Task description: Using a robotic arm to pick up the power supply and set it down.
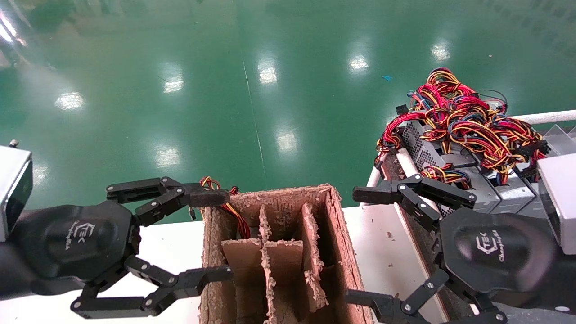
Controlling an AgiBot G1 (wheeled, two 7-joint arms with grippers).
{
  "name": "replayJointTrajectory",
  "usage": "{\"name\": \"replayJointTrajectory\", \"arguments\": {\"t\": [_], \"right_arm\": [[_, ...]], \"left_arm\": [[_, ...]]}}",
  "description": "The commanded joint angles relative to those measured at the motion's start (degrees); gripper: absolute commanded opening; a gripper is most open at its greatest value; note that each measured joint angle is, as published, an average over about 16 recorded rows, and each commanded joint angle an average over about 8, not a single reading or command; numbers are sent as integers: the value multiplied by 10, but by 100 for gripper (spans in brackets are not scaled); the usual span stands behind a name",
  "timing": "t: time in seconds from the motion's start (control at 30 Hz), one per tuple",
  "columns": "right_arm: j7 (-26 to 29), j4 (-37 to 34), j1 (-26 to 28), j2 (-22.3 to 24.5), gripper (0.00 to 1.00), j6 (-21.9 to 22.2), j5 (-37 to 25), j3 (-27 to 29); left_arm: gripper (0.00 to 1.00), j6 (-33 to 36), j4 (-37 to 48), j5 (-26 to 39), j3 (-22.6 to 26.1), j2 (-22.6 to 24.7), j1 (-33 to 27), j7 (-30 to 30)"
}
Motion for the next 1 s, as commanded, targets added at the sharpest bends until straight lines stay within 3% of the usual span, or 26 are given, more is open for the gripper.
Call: {"name": "replayJointTrajectory", "arguments": {"t": [0.03, 0.43, 0.93, 1.0], "right_arm": [[0, 0, 0, 0, 100, 0, 0, 0], [0, -1, -1, -1, 100, 7, -7, -2], [17, -7, -3, -31, 100, 85, -80, -30], [17, -8, -4, -32, 100, 86, -84, -33]], "left_arm": [[0, 0, 0, 0, 0, 0, 0, 0], [0, 0, 0, 0, 0, 0, 0, 0], [0, 0, 0, 0, 0, 0, 0, 0], [21, 0, 0, 0, 0, 0, 0, 0]]}}
